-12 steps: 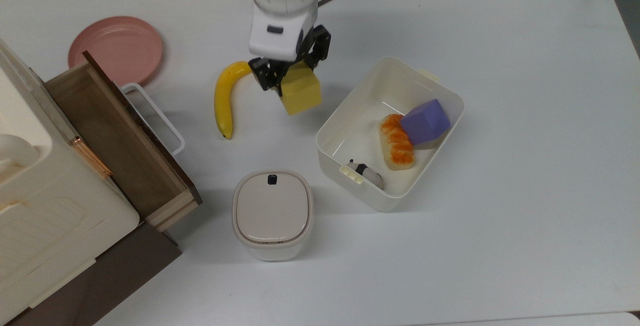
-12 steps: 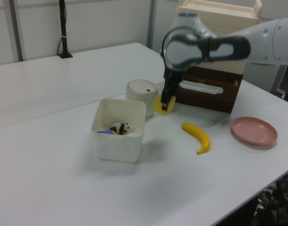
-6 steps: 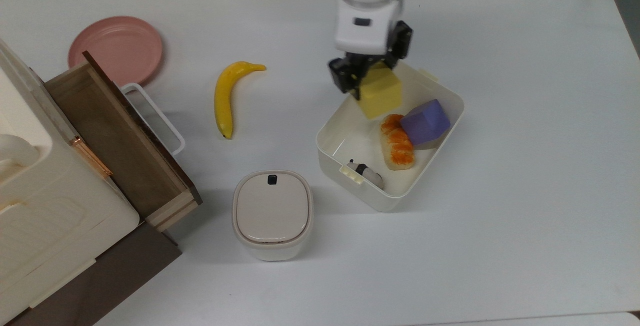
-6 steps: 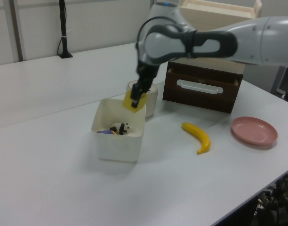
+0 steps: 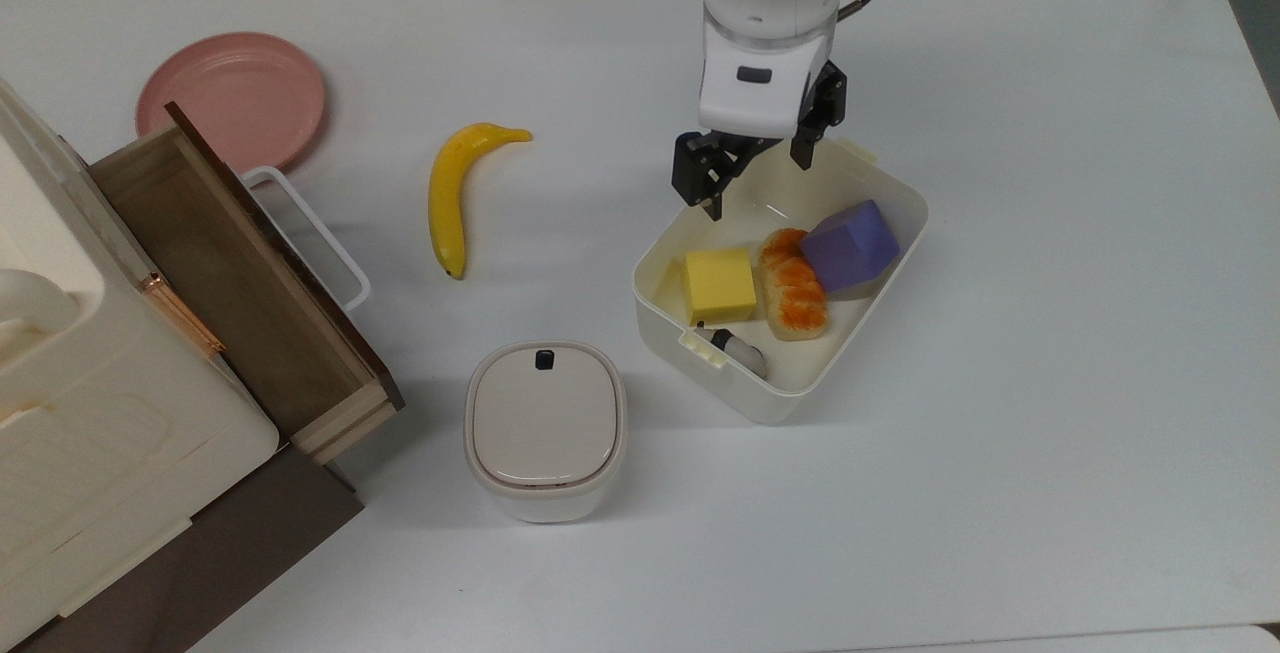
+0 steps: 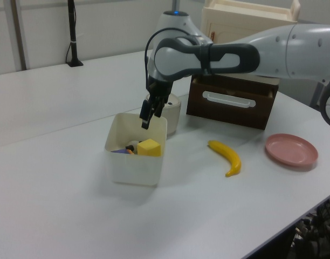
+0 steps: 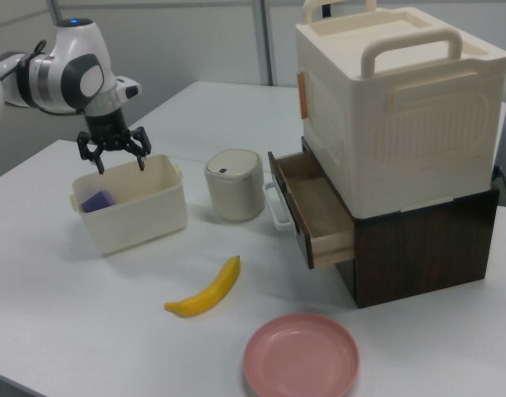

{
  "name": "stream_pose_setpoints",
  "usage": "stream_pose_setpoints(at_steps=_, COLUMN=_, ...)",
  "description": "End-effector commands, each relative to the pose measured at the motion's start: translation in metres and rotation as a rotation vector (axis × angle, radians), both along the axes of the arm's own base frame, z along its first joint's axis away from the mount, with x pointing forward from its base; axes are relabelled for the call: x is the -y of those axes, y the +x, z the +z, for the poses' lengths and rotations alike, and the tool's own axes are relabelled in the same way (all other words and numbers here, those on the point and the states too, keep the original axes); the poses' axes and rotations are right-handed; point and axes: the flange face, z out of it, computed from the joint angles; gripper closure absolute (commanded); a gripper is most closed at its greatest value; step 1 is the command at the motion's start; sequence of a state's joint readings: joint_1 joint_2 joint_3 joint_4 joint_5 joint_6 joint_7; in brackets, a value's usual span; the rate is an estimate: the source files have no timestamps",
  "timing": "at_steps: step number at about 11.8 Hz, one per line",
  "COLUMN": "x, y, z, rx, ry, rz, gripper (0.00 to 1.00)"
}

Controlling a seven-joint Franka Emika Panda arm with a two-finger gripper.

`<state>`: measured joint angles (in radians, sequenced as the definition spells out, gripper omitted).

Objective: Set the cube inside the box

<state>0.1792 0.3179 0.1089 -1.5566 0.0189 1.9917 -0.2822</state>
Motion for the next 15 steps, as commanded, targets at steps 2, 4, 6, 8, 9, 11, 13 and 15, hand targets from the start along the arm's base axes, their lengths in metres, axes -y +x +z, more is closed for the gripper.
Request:
stream_pose_setpoints(at_steps=2, x=0.068, y=-0.014, z=0.034, rx=-0.082, ry=-0.04, rz=-0.24, gripper=0.0)
stream_pose_setpoints(at_steps=4, x=0.107, y=-0.027, z=0.062, rx=-0.111, ry=-0.047, rz=-0.323, gripper=0.0)
stream_pose_setpoints(at_steps=6, x=0.134, y=-0.042, z=0.089, rx=-0.11, ry=-0.046, rz=-0.425, gripper=0.0)
stream_pose_setpoints(at_steps=8, x=0.154, y=-0.039, z=0.089, rx=-0.095, ry=-0.077, rz=-0.542, gripper=0.0)
stream_pose_setpoints(at_steps=9, x=0.165, y=-0.037, z=0.086, rx=-0.097, ry=-0.076, rz=-0.557, gripper=0.0)
stream_pose_setpoints(at_steps=11, x=0.184, y=-0.039, z=0.092, rx=-0.096, ry=-0.062, rz=-0.586, gripper=0.0)
stream_pose_setpoints(at_steps=13, x=0.182, y=-0.039, z=0.092, rx=-0.099, ry=-0.063, rz=-0.576, gripper=0.0)
stream_pose_setpoints(at_steps=15, x=0.181, y=-0.04, z=0.091, rx=-0.102, ry=-0.064, rz=-0.574, gripper=0.0)
